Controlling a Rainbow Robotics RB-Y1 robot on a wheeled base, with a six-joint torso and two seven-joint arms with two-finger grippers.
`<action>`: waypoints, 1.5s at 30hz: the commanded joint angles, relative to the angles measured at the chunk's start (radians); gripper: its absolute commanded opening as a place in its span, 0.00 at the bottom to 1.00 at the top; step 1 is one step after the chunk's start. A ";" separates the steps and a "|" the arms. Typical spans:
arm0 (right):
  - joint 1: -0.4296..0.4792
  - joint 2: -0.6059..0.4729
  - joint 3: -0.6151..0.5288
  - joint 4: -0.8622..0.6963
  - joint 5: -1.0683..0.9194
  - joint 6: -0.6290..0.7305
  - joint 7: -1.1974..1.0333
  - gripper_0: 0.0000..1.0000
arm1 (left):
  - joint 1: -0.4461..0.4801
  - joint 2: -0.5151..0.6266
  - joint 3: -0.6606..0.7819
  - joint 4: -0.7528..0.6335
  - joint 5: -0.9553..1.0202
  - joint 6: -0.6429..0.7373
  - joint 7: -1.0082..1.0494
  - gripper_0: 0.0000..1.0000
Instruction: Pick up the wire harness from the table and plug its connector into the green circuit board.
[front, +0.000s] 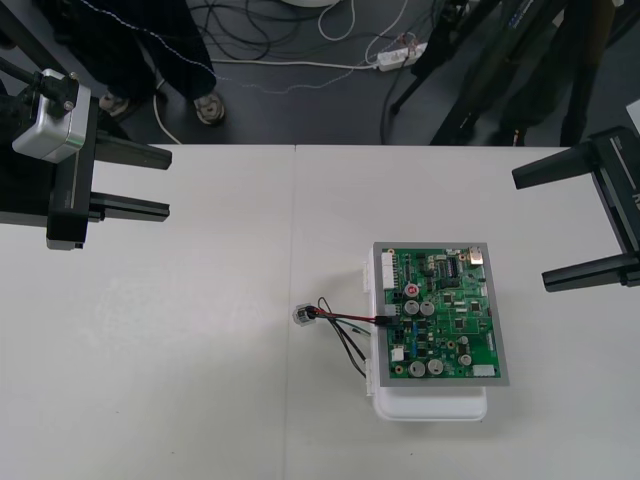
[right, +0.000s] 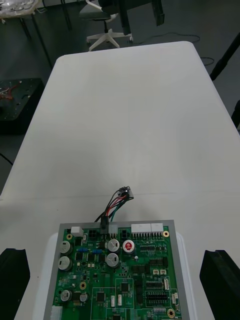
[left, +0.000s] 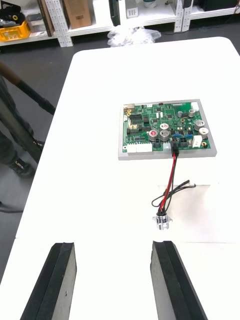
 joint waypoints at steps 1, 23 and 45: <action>-0.034 -0.015 -0.035 0.002 -0.026 0.011 0.051 1.00 | -0.005 -0.013 0.028 -0.013 -0.006 0.036 0.002 0.44; -0.034 -0.015 -0.035 0.002 -0.032 0.003 0.089 1.00 | -0.005 -0.013 0.028 -0.013 -0.006 0.036 0.002 0.44; -0.033 -0.015 -0.035 0.005 -0.029 -0.007 0.100 1.00 | -0.005 -0.013 0.028 -0.013 -0.006 0.036 0.002 0.44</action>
